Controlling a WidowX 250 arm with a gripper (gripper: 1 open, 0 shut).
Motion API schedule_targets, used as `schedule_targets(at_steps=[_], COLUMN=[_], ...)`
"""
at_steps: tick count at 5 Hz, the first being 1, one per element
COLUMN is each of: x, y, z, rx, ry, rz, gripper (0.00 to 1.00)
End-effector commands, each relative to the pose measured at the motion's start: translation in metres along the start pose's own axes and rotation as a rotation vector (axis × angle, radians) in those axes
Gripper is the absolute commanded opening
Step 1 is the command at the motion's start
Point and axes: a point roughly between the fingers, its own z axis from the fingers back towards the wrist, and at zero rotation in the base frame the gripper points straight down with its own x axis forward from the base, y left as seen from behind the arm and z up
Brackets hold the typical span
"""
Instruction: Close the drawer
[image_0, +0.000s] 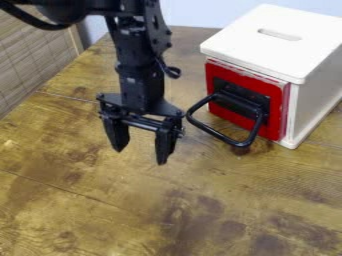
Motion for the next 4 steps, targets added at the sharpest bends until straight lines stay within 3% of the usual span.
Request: schedule_targets(at_steps=[1,4], x=[0.004,-0.001], y=[-0.011,-0.017], z=[0.016,0.003], rx=[-0.002,0.009], ry=[-0.039,0.022], rz=[0.005,-0.003], gripper=[1.00,1.00])
